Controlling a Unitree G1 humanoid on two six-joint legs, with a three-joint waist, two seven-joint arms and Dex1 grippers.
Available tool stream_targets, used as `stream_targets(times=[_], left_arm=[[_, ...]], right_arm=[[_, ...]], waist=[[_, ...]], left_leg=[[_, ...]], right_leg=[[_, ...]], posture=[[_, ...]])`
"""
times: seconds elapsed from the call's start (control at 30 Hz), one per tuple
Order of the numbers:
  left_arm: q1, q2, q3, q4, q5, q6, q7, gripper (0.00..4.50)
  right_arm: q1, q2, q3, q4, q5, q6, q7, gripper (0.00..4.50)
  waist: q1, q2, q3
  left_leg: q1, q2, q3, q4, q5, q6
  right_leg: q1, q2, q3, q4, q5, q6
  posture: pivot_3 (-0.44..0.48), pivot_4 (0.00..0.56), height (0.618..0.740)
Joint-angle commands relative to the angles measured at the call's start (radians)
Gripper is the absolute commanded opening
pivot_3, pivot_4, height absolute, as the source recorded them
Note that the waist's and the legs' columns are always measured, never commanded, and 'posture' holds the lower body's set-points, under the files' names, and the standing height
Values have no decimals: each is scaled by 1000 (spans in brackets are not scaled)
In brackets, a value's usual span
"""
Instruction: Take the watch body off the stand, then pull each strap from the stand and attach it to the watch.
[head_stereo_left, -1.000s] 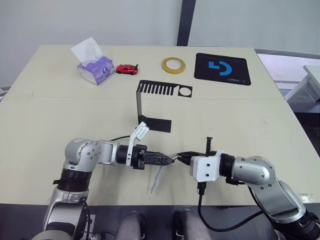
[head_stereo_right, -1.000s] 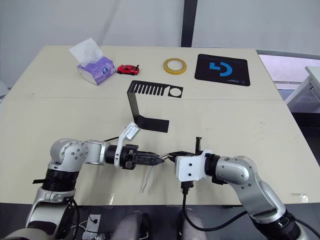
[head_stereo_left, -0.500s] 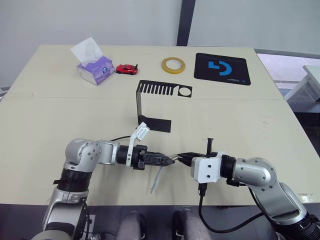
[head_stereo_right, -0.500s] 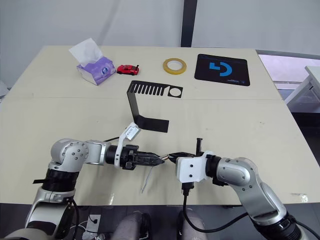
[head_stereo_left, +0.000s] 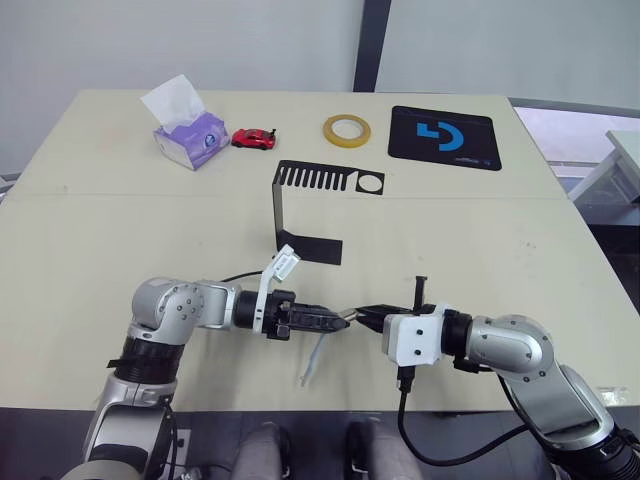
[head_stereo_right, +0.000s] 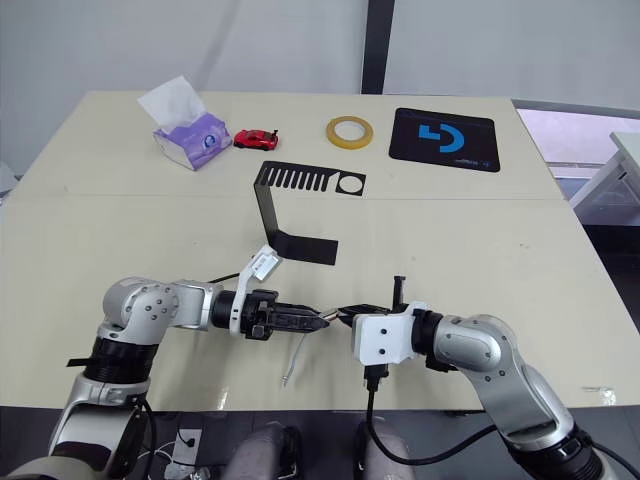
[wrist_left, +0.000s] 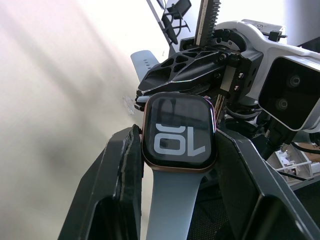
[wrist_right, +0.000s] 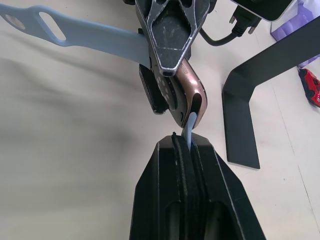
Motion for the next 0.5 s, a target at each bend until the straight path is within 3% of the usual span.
stream_targets(times=[0.03, 0.5], left_arm=[[0, -19, -17, 8, 10, -26, 11, 1695], [-1, -25, -12, 19, 9, -31, 22, 1695]], right_arm=[[-8, 11, 7, -86, 58, -38, 9, 0], [-6, 9, 7, -91, 65, -35, 15, 0]], waist=[[0, 0, 0], [0, 0, 0]], left_leg=[[0, 0, 0, 0, 0, 0], [0, 0, 0, 0, 0, 0]], right_leg=[[0, 0, 0, 0, 0, 0], [0, 0, 0, 0, 0, 0]], posture=[[0, 150, 740], [0, 150, 740]])
